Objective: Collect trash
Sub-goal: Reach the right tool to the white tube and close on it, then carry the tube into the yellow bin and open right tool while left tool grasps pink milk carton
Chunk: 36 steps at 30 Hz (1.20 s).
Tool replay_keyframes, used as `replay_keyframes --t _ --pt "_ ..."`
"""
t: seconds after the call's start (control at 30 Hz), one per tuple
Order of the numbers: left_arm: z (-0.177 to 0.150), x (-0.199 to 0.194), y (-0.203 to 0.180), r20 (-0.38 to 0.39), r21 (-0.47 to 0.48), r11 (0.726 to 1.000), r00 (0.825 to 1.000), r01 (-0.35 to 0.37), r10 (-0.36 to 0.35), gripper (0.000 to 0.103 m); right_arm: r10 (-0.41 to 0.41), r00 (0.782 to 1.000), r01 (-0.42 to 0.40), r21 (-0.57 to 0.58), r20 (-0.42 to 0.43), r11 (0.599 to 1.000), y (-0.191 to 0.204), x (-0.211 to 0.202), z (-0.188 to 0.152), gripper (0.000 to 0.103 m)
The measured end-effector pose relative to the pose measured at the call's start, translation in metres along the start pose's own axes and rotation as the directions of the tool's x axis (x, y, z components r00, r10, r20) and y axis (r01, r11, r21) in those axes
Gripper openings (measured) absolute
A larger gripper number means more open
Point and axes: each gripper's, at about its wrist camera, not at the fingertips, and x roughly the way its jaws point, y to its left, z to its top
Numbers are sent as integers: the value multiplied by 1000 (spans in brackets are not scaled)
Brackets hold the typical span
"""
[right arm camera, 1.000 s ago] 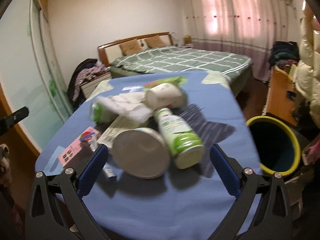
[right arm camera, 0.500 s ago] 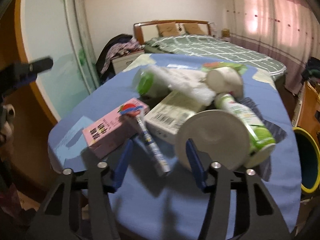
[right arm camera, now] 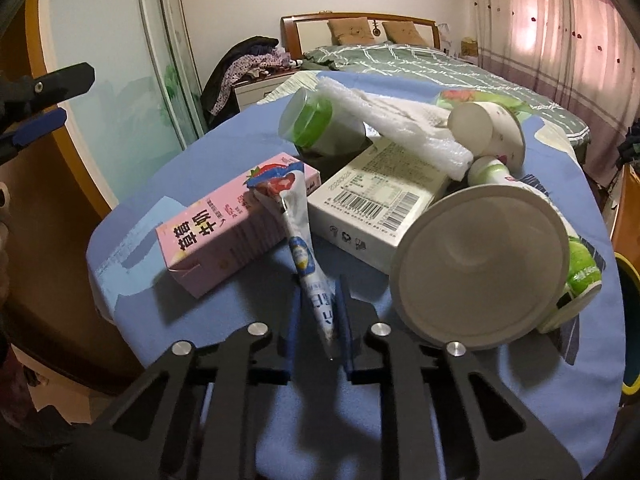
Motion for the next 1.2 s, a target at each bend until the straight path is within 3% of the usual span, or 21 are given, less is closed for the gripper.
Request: replay_keyframes --t 0.1,0.4,0.67,0.8,1.0,1.2 --pt "0 1 -1 -4 1 1000 1000 3 -3 99 22 1000 -22 4 17 1000 1 -5 1 7" --pt "-3 0 -8 -12 22 1000 1000 20 -20 99 46 993 -48 14 110 999 -2 -37 10 7" --pt "-9 7 -27 -43 62 995 996 80 -78 99 -53 972 27 116 229 993 -45 -84 20 7" --pt "-14 14 -43 -69 91 990 992 108 -102 99 -166 948 114 195 273 974 -80 -106 21 7" --pt "-23 36 -61 -127 117 983 984 139 -124 99 -368 902 263 389 226 883 -159 -116 6 7" --pt "-32 62 -76 -172 129 979 976 160 -137 99 -542 838 422 548 69 722 -241 -100 -20 7"
